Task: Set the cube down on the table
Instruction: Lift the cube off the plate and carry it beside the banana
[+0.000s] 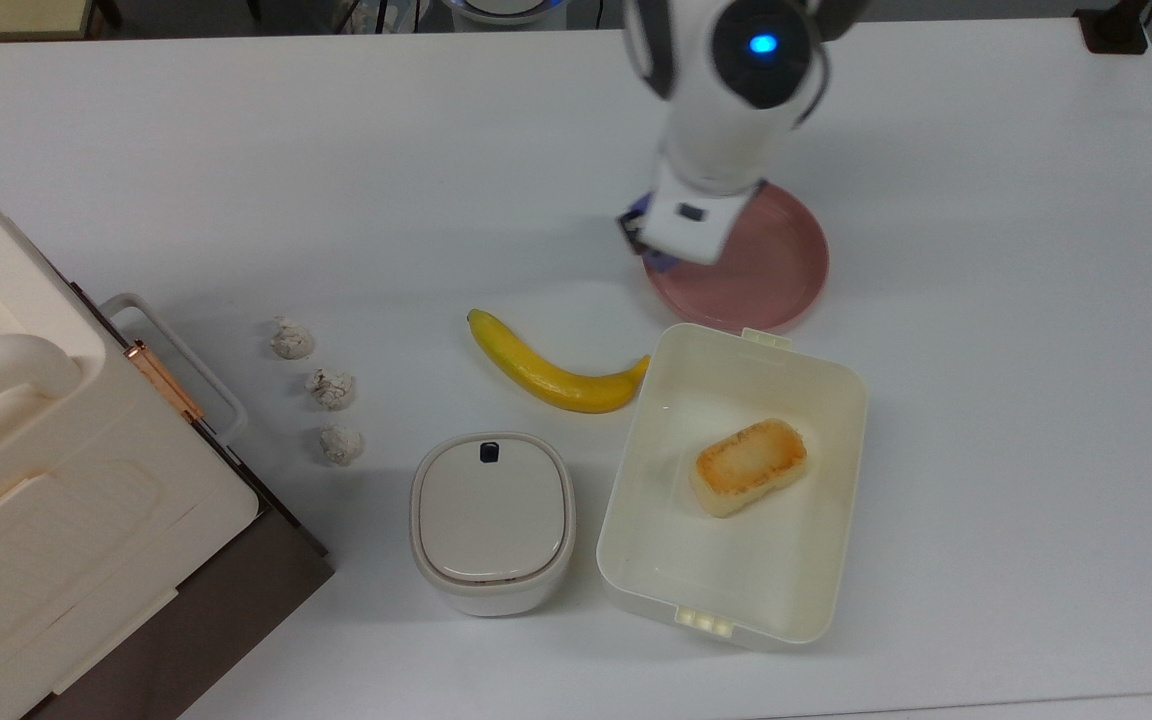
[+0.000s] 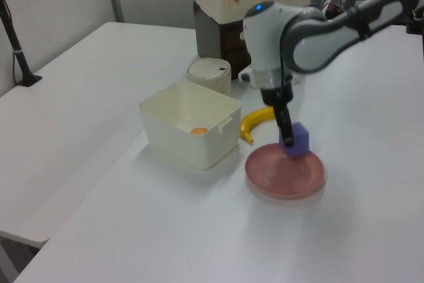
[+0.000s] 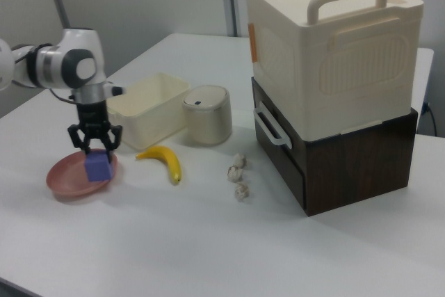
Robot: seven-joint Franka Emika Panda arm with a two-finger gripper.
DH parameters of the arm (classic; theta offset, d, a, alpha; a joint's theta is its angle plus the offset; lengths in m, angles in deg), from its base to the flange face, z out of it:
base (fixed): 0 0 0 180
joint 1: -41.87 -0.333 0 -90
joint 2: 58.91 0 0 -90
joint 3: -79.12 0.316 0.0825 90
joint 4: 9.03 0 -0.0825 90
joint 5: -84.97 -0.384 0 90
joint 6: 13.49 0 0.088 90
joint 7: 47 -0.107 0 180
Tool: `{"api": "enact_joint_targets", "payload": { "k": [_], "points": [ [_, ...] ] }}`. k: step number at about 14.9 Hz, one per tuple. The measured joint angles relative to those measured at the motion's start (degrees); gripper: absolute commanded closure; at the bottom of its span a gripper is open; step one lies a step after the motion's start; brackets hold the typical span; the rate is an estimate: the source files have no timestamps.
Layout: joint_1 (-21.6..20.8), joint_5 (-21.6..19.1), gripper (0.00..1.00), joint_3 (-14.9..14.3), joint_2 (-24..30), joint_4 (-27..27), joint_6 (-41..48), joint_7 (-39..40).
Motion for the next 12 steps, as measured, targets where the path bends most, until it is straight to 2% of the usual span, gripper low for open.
{"api": "enact_joint_targets", "payload": {
  "k": [3,5,7,8,10,12],
  "points": [
    [4.2,0.6,0.77,0.0,0.9,0.0,2.8,4.0],
    [5.9,2.6,0.74,0.0,0.8,-0.3,3.4,5.2],
    [7.4,4.6,0.65,0.0,0.4,-0.9,3.4,5.6],
    [8.1,5.3,0.55,0.0,0.0,-1.2,3.4,5.8],
    [10.0,6.3,0.04,-0.1,-1.2,-1.4,3.4,6.3],
    [12.3,6.4,0.00,-0.1,-1.8,-1.4,3.4,7.3]
  ]
}}
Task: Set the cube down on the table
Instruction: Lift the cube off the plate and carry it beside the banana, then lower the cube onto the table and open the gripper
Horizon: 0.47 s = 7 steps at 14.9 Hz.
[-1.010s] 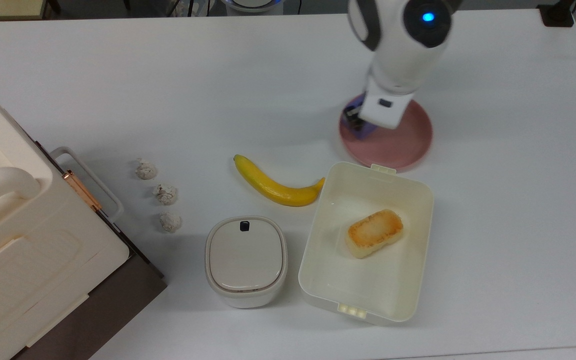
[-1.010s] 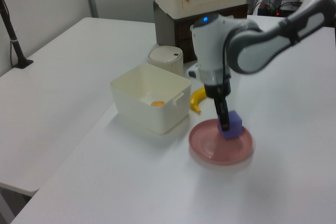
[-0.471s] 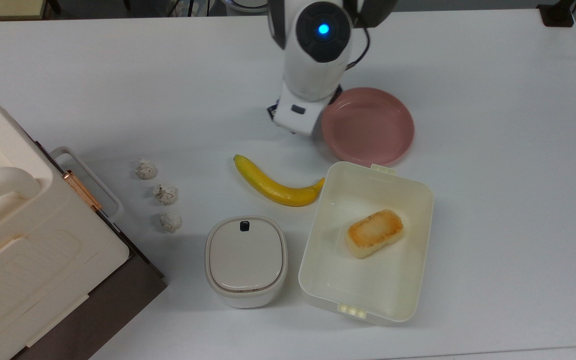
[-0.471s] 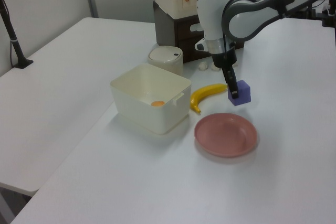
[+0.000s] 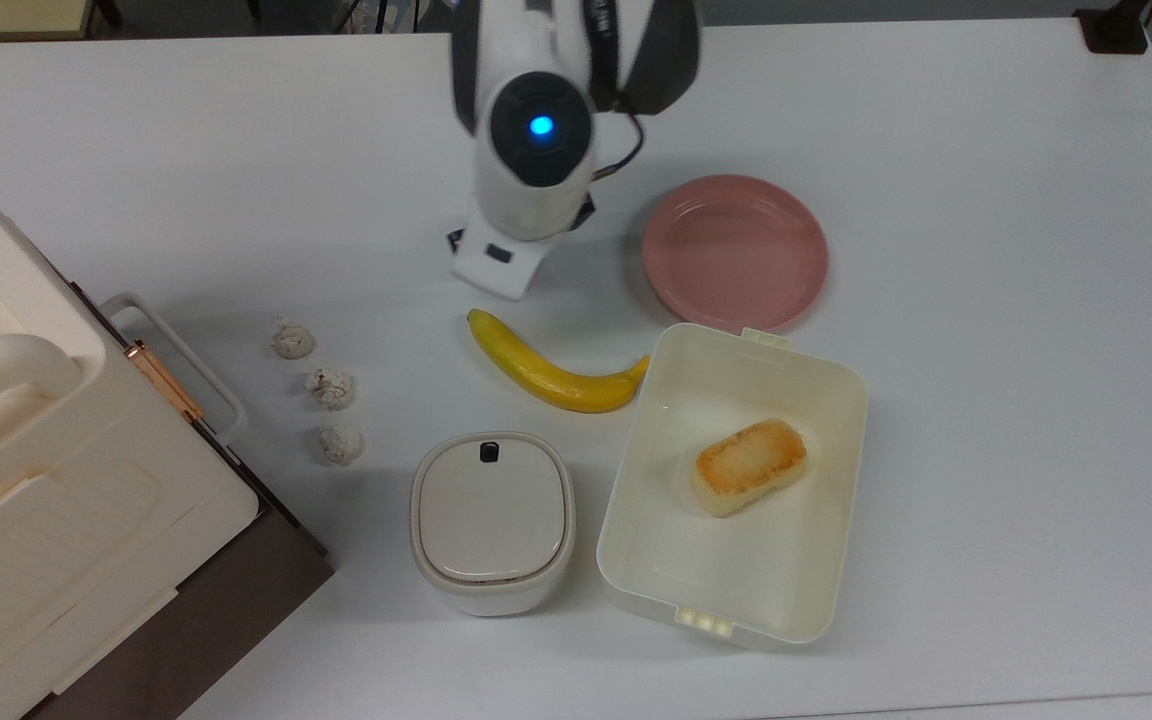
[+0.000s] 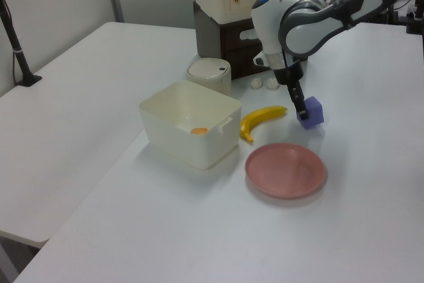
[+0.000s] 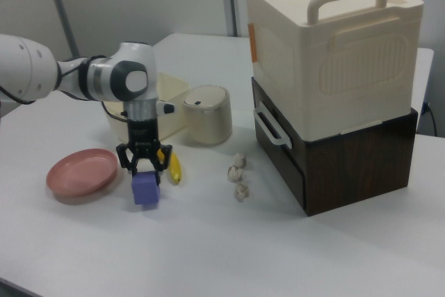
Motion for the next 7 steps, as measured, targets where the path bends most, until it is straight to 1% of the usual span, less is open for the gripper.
{"api": "enact_joint_targets", "payload": {
  "k": [2,4,5,7],
  "points": [
    [2.2,0.0,0.00,0.0,0.4,0.3,0.0,0.3],
    [3.6,0.0,0.00,0.0,1.3,0.9,0.7,0.4],
    [4.0,0.0,0.00,0.0,2.1,1.3,2.4,0.4],
    [4.6,0.0,0.00,0.0,5.8,2.9,7.5,0.1]
  ]
}}
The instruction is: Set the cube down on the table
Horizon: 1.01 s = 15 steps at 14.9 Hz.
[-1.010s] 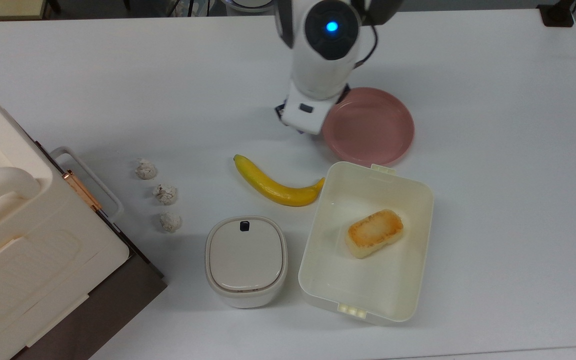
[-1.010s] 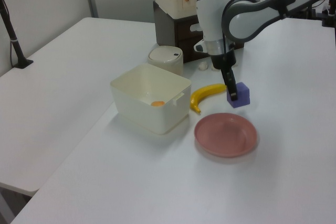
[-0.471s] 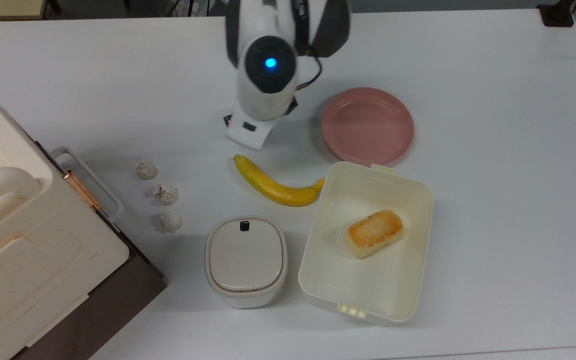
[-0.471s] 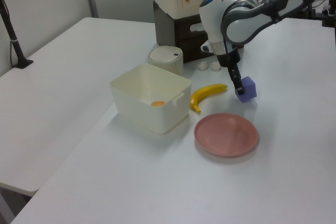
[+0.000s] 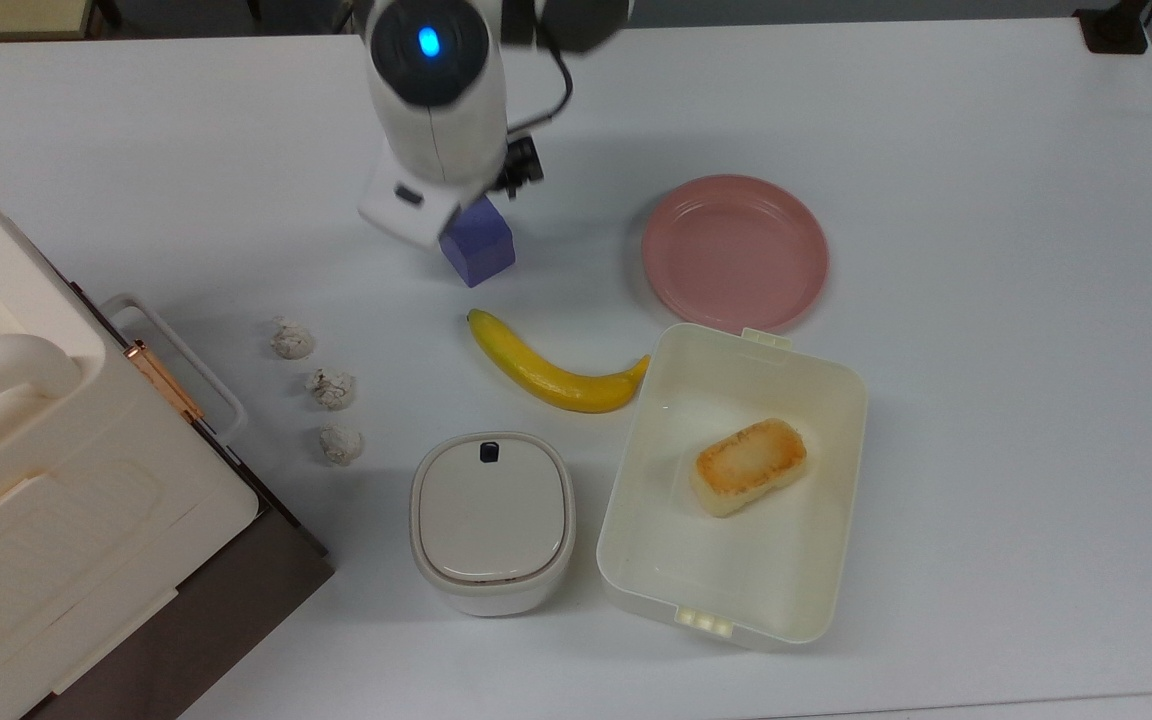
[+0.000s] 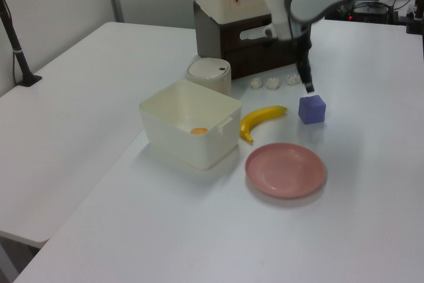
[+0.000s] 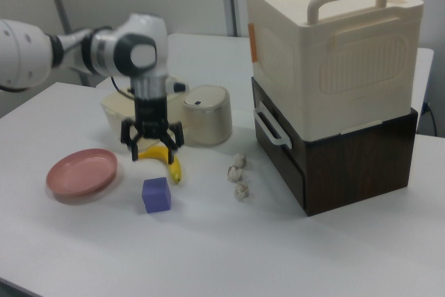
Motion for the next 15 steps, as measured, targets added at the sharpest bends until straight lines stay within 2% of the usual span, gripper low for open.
{"api": "enact_joint_targets", "payload": {
  "k": [4,8,10,15],
  "points": [
    [1.4,0.0,0.00,-0.1,10.0,2.3,6.2,-3.2],
    [5.7,0.0,0.00,-0.2,19.2,2.6,6.9,-3.7],
    [6.7,-0.1,0.00,-0.2,20.8,2.3,6.9,-4.8],
    [6.7,-0.6,0.00,-0.2,20.1,2.1,6.9,-6.6]
  ]
}}
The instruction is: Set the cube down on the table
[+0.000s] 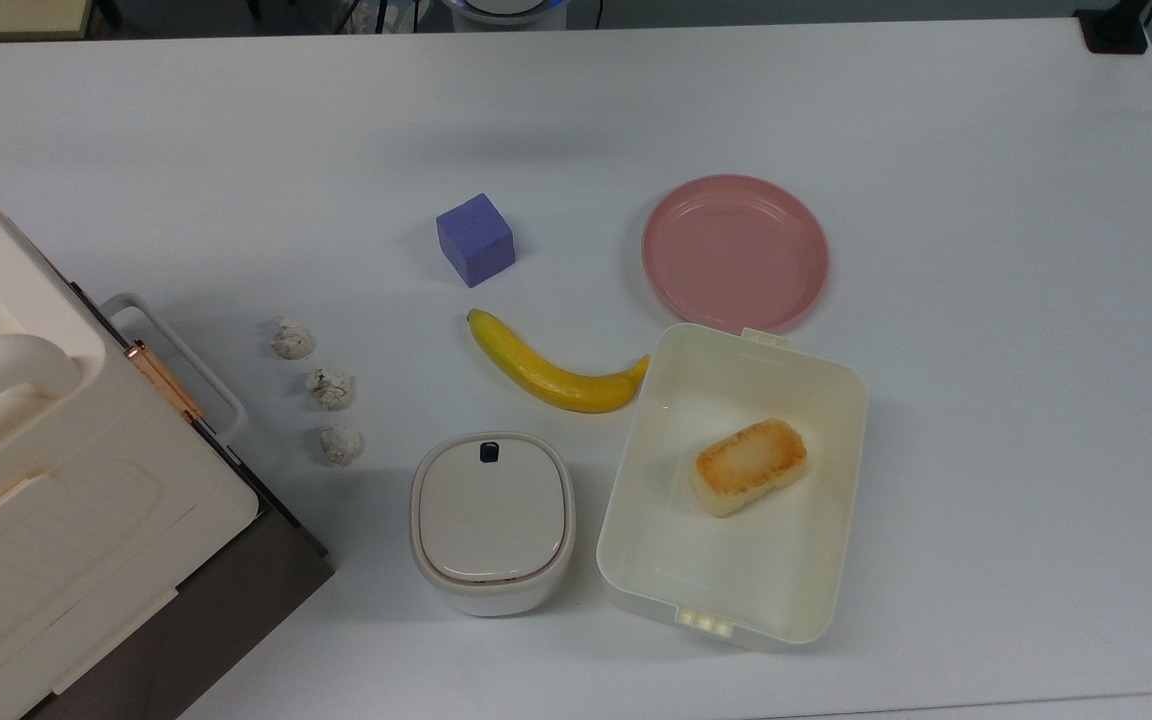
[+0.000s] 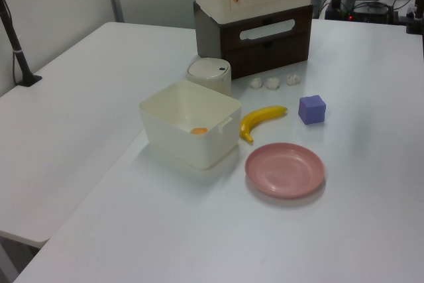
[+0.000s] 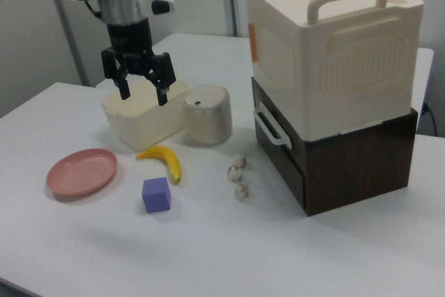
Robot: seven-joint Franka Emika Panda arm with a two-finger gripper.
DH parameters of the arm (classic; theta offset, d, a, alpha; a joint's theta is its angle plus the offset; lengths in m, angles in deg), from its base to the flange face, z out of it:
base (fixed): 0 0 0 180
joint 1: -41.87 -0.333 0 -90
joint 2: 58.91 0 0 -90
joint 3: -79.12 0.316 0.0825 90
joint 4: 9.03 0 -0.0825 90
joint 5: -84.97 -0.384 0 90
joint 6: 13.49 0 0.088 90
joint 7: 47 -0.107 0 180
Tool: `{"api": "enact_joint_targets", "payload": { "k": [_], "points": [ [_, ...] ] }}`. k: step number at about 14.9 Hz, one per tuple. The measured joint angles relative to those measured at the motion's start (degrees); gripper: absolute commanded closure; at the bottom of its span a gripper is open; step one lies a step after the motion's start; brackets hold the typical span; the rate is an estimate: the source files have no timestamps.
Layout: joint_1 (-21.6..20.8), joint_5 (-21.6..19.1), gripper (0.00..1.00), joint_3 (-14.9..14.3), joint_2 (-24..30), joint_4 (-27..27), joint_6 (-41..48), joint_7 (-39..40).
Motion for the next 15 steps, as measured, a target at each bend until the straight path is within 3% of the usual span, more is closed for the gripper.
{"api": "enact_joint_targets", "payload": {
  "k": [8,12,15],
  "points": [
    [0.0,0.0,0.00,0.0,-0.6,-0.2,0.0,-0.6],
    [-0.1,0.0,0.00,0.3,-0.9,-0.2,-3.7,-11.9],
    [-0.2,0.0,0.00,0.6,-1.1,-0.2,-5.6,-14.4]
  ]
}}
